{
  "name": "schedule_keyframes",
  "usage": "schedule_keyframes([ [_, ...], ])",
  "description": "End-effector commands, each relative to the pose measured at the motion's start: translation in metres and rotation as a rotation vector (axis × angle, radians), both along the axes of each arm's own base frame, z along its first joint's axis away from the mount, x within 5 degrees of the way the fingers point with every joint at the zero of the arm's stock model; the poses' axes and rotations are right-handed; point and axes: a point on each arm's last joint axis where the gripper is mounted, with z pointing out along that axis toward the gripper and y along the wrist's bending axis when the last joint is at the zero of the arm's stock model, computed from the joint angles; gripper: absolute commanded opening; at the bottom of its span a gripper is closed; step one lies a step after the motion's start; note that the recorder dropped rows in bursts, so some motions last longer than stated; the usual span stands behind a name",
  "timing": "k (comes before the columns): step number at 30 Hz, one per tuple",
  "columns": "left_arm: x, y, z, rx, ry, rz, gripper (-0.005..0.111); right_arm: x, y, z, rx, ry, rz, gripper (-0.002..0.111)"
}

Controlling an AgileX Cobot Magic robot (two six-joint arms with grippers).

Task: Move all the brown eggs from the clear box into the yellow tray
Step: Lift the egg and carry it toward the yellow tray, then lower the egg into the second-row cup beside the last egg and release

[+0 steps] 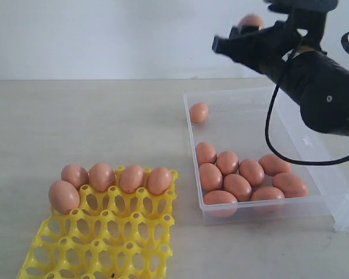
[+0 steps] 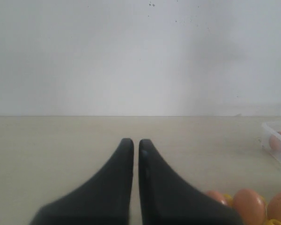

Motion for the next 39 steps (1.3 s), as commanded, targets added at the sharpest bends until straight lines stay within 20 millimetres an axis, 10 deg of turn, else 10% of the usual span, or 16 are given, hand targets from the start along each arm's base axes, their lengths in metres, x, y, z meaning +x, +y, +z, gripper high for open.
schedule_keyframes([
  [1, 0.000, 0.000, -0.001, 0.003, 0.001, 0.003, 0.004, -0.015, 0.021, 0.036, 0.406, -0.296, 0.284, 0.000],
  [6, 0.000, 0.000, -0.001, 0.002, -0.005, 0.003, 0.004, -0.045, 0.068, 0.030, 0.212, -0.224, 0.825, 0.000],
  [13, 0.000, 0.000, -0.001, 0.002, -0.005, 0.003, 0.004, -0.076, 0.123, -0.032, -0.316, 0.029, 0.950, 0.000],
  [20, 0.000, 0.000, -0.001, 0.002, -0.005, 0.003, 0.004, -0.095, 0.164, -0.070, -0.129, 0.063, 1.025, 0.000],
  [29, 0.000, 0.000, -0.001, 0.002, -0.005, 0.003, 0.004, -0.076, 0.165, -0.123, -0.013, 0.110, 0.832, 0.000],
  [39, 0.000, 0.000, -0.001, 0.003, -0.001, 0.003, 0.004, -0.061, 0.182, -0.137, -0.037, 0.100, 0.860, 0.000],
])
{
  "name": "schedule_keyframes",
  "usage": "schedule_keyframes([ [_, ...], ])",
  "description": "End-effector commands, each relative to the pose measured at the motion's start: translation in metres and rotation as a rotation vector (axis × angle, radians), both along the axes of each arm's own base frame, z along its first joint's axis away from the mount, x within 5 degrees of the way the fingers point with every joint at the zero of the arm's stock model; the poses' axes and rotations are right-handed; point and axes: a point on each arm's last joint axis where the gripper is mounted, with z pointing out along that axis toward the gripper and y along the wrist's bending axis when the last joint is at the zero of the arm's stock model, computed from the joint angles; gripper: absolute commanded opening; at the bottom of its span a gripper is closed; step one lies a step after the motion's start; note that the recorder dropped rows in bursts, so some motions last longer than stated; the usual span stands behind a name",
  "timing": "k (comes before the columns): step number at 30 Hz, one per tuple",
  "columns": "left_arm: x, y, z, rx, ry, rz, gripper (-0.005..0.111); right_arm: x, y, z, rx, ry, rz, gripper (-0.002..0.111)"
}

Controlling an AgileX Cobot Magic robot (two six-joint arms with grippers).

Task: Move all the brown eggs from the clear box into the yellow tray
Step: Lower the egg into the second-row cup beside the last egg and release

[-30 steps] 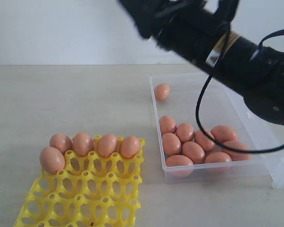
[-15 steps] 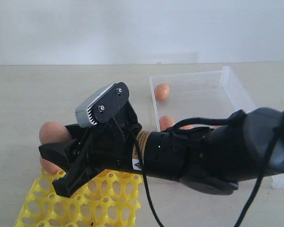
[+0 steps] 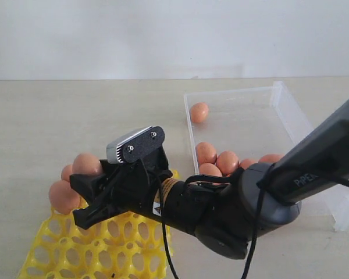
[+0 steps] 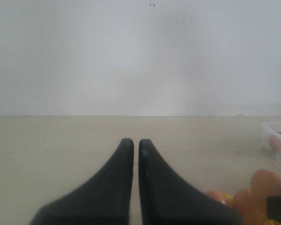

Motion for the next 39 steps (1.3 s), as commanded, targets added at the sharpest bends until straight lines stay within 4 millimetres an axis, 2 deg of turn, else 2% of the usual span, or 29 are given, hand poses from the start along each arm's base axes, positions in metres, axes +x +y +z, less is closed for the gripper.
schedule_keyframes([
  [1, 0.000, 0.000, -0.001, 0.003, -0.001, 0.003, 0.004, 0.004, 0.008, 0.001, -0.008, -0.037, 0.042, 0.000],
  [6, 0.000, 0.000, -0.001, 0.003, -0.001, 0.003, 0.004, 0.002, 0.008, -0.010, -0.123, 0.015, 0.049, 0.000],
  [22, 0.000, 0.000, -0.001, 0.003, -0.001, 0.003, 0.004, 0.000, 0.010, -0.010, -0.130, 0.010, 0.065, 0.000],
  [24, 0.000, 0.000, -0.001, 0.003, -0.003, 0.003, 0.004, 0.000, 0.010, -0.010, -0.130, 0.009, 0.066, 0.006],
  [27, 0.000, 0.000, -0.001, 0.003, -0.003, 0.003, 0.004, 0.003, 0.012, -0.010, -0.153, 0.019, 0.062, 0.025],
  [29, 0.000, 0.000, -0.001, 0.003, -0.003, 0.003, 0.004, 0.003, 0.012, -0.010, -0.153, 0.019, 0.062, 0.030],
  [33, 0.000, 0.000, -0.001, 0.003, -0.003, 0.003, 0.004, 0.003, 0.012, -0.011, -0.169, 0.026, 0.065, 0.032],
  [37, 0.000, 0.000, -0.001, 0.003, -0.003, 0.003, 0.004, 0.003, 0.012, -0.011, -0.166, 0.030, 0.066, 0.050],
  [39, 0.000, 0.000, -0.001, 0.003, -0.003, 0.003, 0.004, 0.003, 0.012, -0.011, -0.166, 0.030, 0.066, 0.050],
])
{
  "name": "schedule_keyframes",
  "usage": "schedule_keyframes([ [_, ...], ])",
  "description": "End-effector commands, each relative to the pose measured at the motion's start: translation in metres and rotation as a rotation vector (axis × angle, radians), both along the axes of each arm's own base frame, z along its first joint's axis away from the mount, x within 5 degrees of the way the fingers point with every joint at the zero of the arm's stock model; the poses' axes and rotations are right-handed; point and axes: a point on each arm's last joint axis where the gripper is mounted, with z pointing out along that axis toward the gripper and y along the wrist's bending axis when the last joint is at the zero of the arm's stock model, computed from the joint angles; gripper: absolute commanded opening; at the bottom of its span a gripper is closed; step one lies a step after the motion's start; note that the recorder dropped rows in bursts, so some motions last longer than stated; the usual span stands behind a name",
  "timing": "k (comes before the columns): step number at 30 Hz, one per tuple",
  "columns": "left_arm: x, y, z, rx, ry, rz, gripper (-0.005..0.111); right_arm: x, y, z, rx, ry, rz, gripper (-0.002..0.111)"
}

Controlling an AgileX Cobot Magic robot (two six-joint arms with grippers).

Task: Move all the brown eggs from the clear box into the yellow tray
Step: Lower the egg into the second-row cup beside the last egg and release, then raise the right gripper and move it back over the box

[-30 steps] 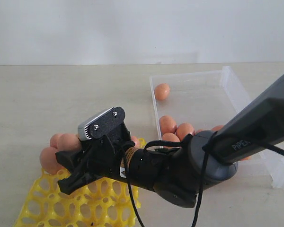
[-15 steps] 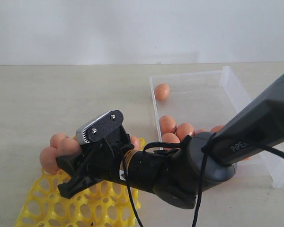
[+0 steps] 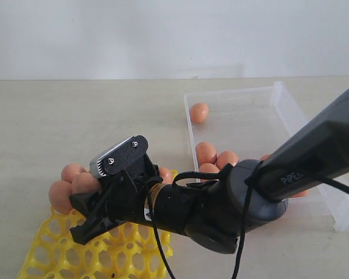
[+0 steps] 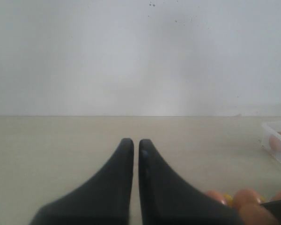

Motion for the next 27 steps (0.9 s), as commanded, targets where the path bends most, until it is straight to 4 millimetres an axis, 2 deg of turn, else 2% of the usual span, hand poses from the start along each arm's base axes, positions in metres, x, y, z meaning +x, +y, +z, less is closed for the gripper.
schedule_keyframes([
  [1, 0.000, 0.000, -0.001, 0.003, -0.003, 0.003, 0.004, 0.000, 0.002, 0.004, 0.009, -0.012, 0.009, 0.050],
  [10, 0.000, 0.000, -0.001, 0.003, 0.001, 0.003, 0.004, 0.000, 0.001, 0.012, -0.002, 0.006, 0.005, 0.050],
  [12, 0.000, 0.000, -0.001, 0.003, 0.001, 0.003, 0.004, 0.000, 0.001, 0.019, 0.017, -0.011, 0.006, 0.050],
  [14, 0.000, 0.000, -0.001, 0.003, 0.001, 0.003, 0.004, 0.000, 0.001, 0.036, 0.050, -0.044, 0.007, 0.050],
  [17, 0.000, 0.000, -0.001, 0.003, 0.001, 0.003, 0.004, -0.002, -0.001, 0.073, 0.108, -0.110, 0.006, 0.049],
  [19, 0.000, 0.000, -0.001, 0.003, 0.001, 0.003, 0.004, -0.005, -0.007, 0.103, 0.106, -0.167, -0.011, 0.039],
  [21, 0.000, 0.000, -0.001, 0.003, 0.001, 0.003, 0.004, -0.006, -0.020, 0.126, 0.007, -0.222, -0.070, 0.018],
  [23, 0.000, 0.000, -0.001, 0.003, 0.001, 0.003, 0.004, -0.005, -0.037, 0.139, -0.143, -0.252, -0.142, 0.000],
  [27, 0.000, 0.000, -0.001, 0.003, 0.001, 0.003, 0.004, 0.009, -0.086, 0.147, -0.349, -0.255, -0.294, 0.000],
])
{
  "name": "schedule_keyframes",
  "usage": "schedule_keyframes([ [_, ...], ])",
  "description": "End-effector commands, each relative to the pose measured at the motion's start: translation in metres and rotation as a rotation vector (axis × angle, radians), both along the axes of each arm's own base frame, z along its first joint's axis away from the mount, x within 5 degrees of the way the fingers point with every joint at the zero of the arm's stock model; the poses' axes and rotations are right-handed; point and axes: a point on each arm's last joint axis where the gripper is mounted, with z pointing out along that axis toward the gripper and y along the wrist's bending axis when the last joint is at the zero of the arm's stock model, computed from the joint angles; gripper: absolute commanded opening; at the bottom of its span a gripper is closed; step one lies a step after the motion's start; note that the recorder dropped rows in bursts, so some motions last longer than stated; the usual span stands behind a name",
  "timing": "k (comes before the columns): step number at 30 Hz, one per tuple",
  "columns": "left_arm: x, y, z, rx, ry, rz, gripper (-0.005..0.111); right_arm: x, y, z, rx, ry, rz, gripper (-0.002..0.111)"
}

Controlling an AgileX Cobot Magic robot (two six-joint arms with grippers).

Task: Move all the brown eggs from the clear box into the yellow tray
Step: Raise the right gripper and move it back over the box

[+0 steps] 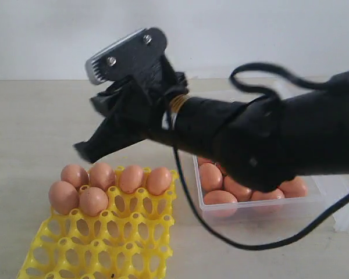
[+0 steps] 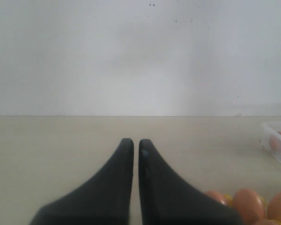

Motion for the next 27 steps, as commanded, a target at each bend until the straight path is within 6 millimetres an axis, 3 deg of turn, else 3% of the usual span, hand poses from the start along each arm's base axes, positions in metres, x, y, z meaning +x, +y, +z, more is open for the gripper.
schedule_keyframes([
  [1, 0.000, 0.000, -0.001, 0.003, 0.001, 0.003, 0.004, 0.013, -0.058, 0.002, -0.202, 0.034, -0.203, 0.000],
  [6, 0.000, 0.000, -0.001, 0.003, 0.001, 0.003, 0.004, 0.020, -0.139, -0.014, -0.163, 0.020, -0.656, 0.000],
  [8, 0.000, 0.000, -0.001, 0.003, 0.001, 0.003, 0.004, 0.008, -0.162, -0.022, -0.115, -0.014, -0.790, 0.000],
  [11, 0.000, 0.000, -0.001, 0.003, -0.003, 0.003, 0.004, -0.011, -0.181, -0.036, -0.045, -0.034, -0.895, 0.000],
  [16, 0.000, 0.000, -0.001, 0.003, -0.002, 0.003, 0.004, -0.028, -0.190, -0.059, -0.125, 0.001, -0.890, 0.000],
  [23, 0.000, 0.000, -0.001, 0.003, -0.002, 0.003, 0.004, -0.029, -0.188, -0.061, -0.150, 0.004, -0.869, 0.000],
  [25, 0.000, 0.000, -0.001, 0.003, -0.002, 0.003, 0.004, -0.028, -0.183, -0.062, -0.178, 0.012, -0.801, 0.000],
  [27, 0.000, 0.000, -0.001, 0.003, -0.002, 0.003, 0.004, -0.029, -0.171, -0.066, -0.265, 0.013, -0.627, 0.000],
])
